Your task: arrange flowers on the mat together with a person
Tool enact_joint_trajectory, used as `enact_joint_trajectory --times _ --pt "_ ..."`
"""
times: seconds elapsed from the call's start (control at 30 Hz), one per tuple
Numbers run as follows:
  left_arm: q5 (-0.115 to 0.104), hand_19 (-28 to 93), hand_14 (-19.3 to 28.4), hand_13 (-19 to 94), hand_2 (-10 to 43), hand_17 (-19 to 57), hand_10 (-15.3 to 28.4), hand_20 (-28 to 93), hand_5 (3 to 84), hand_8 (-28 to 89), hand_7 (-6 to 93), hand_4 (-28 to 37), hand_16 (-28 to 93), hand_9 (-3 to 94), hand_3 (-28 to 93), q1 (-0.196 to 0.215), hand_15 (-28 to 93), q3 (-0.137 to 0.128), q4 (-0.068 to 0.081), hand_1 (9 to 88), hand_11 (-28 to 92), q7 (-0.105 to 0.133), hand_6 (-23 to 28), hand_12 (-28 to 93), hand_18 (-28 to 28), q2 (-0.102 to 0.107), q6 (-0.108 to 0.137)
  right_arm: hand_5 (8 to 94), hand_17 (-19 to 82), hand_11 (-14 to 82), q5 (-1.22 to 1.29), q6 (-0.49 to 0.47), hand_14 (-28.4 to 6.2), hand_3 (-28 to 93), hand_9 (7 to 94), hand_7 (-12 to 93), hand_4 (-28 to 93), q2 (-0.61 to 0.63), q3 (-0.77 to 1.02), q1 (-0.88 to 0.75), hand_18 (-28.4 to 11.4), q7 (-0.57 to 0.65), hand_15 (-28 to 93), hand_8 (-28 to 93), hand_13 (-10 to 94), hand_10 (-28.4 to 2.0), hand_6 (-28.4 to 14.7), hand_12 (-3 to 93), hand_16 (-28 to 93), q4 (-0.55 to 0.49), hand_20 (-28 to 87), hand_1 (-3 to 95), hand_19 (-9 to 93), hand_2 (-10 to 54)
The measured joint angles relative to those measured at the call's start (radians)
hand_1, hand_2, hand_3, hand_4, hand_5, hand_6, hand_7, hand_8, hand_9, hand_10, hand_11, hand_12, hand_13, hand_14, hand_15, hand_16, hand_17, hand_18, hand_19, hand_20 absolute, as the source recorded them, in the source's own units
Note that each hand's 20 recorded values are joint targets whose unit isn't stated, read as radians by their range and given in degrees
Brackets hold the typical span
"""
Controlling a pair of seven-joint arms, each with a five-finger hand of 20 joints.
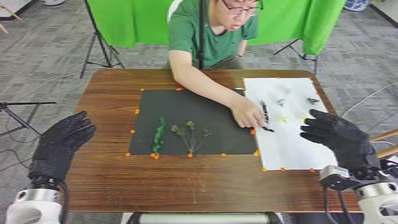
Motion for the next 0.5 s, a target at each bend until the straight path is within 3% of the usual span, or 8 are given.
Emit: enact_joint_trajectory --times 0.5 --pt "0.008 56 16.7 28 6.6 -2.3 15.4 8 42.6 -10 24.9 -21.6 0 34.1 71 -0.011 45 0.001 0.007 29.7 35 -0.024 5.4 17 23.9 0.003 -0.019 47.3 14 15.8 0.0 0.017 -14.2 86 48.1 16 -23 0.024 -0.046 0.036 -22.1 0.008 30 -8 41 -15.7 -5.4 23.0 24 0.005 26 15.8 49 3.5"
